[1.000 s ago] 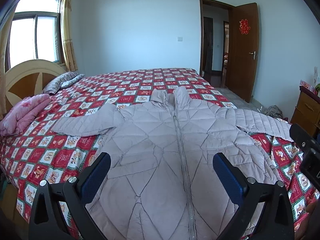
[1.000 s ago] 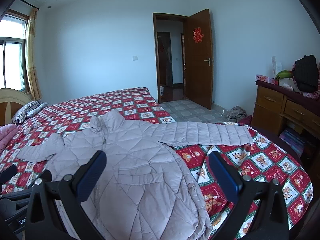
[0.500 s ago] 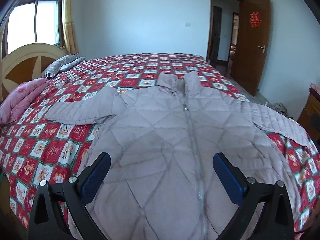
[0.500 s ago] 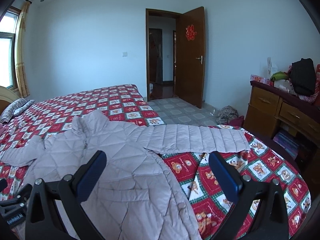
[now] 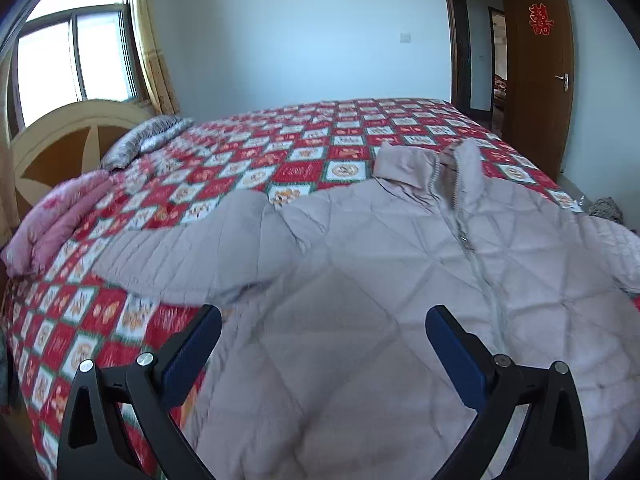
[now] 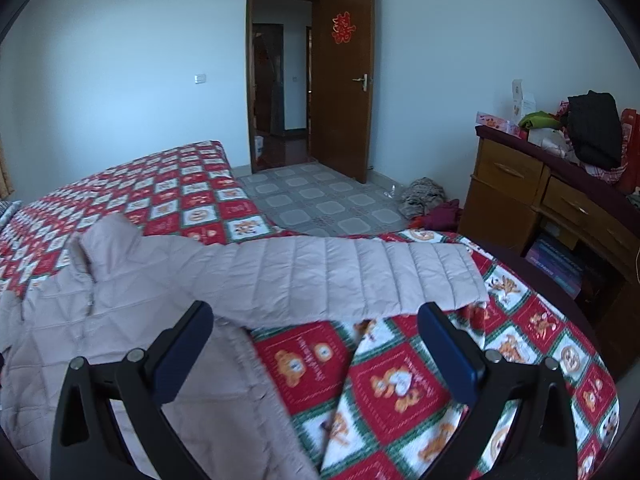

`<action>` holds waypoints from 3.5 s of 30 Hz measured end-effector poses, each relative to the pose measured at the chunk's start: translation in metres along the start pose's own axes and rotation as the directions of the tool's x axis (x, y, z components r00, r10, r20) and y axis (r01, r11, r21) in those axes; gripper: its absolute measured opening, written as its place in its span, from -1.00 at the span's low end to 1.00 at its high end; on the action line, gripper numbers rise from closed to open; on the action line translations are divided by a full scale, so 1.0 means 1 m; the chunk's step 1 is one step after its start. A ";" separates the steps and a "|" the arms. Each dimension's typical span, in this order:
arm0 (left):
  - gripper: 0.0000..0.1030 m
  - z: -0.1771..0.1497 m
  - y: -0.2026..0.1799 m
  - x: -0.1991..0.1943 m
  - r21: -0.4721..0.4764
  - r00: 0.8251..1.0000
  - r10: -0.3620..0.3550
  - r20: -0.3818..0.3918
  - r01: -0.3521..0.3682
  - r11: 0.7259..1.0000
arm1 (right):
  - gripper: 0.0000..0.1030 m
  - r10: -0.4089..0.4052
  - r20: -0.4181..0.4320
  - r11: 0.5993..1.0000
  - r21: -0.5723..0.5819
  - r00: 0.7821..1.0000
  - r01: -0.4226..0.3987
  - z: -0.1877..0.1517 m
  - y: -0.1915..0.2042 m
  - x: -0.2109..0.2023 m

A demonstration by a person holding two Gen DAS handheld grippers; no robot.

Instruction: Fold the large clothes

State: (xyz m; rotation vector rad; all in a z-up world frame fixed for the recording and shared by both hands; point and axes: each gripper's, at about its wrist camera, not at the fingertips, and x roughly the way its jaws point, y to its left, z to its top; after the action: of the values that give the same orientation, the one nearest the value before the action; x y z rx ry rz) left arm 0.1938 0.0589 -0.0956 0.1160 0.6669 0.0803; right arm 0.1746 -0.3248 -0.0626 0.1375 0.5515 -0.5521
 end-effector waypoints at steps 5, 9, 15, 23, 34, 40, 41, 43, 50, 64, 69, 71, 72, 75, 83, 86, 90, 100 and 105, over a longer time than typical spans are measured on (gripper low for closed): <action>0.98 -0.001 0.003 0.042 0.011 0.998 0.059 -0.036 -0.059 0.998 | 1.00 -0.106 -0.051 0.994 0.012 0.993 0.107 0.007 -0.026 0.038; 0.98 -0.006 0.010 0.064 -0.041 0.997 0.065 -0.053 -0.067 0.997 | 1.00 -0.165 -0.065 0.985 0.037 0.984 0.168 0.011 -0.045 0.057; 0.98 -0.023 0.004 0.093 -0.043 0.989 0.049 -0.138 -0.055 0.998 | 0.97 -0.213 -0.066 0.966 0.132 0.975 0.221 0.013 -0.103 0.091; 0.98 -0.027 -0.004 0.101 -0.019 0.986 0.052 -0.160 -0.056 0.998 | 0.72 -0.173 -0.275 0.868 0.411 0.946 0.278 -0.017 -0.216 0.151; 0.98 -0.027 -0.005 0.103 -0.012 0.984 0.059 -0.166 -0.062 0.998 | 0.20 -0.141 -0.314 0.906 0.340 0.939 0.251 -0.022 -0.197 0.181; 0.98 -0.027 -0.005 0.104 -0.019 0.984 0.051 -0.169 -0.055 0.998 | -0.73 -0.169 -0.302 0.942 0.231 0.938 0.244 -0.012 -0.183 0.181; 0.98 -0.027 -0.005 0.104 -0.020 0.984 0.050 -0.169 -0.054 0.998 | -0.75 -0.186 -0.281 0.946 0.208 0.941 0.249 -0.009 -0.177 0.173; 0.98 -0.027 -0.004 0.104 -0.025 0.985 0.044 -0.169 -0.049 0.998 | -0.76 -0.203 -0.214 0.952 0.184 0.956 0.243 0.003 -0.166 0.155; 0.98 -0.028 0.001 0.104 -0.054 0.986 0.016 -0.168 -0.025 0.998 | -0.77 -0.081 0.047 0.996 0.030 0.996 0.080 0.072 -0.091 0.058; 0.98 -0.026 0.043 0.058 -0.150 0.996 0.042 -0.078 -0.053 0.987 | -0.77 0.516 -0.008 0.831 -0.240 0.857 -0.503 0.063 0.153 -0.021; 0.98 -0.032 0.074 0.056 -0.189 0.992 0.118 -0.052 -0.126 0.974 | -0.77 0.634 -0.164 0.718 -0.239 0.756 -0.653 0.022 0.239 0.001; 0.98 -0.043 0.081 0.068 -0.216 0.991 0.099 -0.089 -0.116 0.970 | -0.77 0.665 -0.225 0.679 -0.216 0.712 -0.702 0.002 0.271 0.009; 0.98 -0.048 0.084 0.073 -0.233 0.991 0.078 -0.108 -0.101 0.967 | -0.77 0.671 -0.245 0.666 -0.215 0.699 -0.714 -0.004 0.282 0.012; 0.98 -0.054 0.097 0.084 -0.317 0.991 0.005 -0.135 -0.048 0.947 | -0.77 0.685 -0.333 0.622 -0.194 0.648 -0.758 -0.031 0.312 0.025; 0.98 -0.058 0.101 0.090 -0.364 0.989 -0.045 -0.139 -0.009 0.931 | 0.28 0.761 -0.463 0.501 -0.025 0.455 -0.865 -0.052 0.328 0.044; 0.98 -0.058 0.101 0.090 -0.362 0.989 -0.044 -0.143 -0.010 0.932 | 0.28 0.815 -0.370 0.468 -0.036 0.447 -0.883 -0.025 0.299 0.024; 0.98 -0.058 0.101 0.089 -0.359 0.988 -0.042 -0.147 -0.014 0.933 | 0.28 0.703 -0.190 0.659 -0.191 0.686 -0.728 0.017 0.242 0.012; 0.98 0.017 0.046 0.055 -0.208 0.998 -0.021 -0.054 0.009 0.978 | 0.06 0.311 -0.301 0.942 -0.032 0.902 -0.335 -0.021 0.151 0.133; 0.98 0.028 0.015 0.101 -0.159 0.989 0.035 -0.145 -0.058 0.986 | 0.27 0.246 -0.255 0.946 -0.147 0.935 -0.289 -0.031 0.167 0.120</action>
State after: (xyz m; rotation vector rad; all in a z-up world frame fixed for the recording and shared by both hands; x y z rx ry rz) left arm 0.2894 0.0828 -0.1336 -0.0325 0.7974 0.1890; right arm 0.3347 -0.2304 -0.1557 0.1018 0.7966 -0.2157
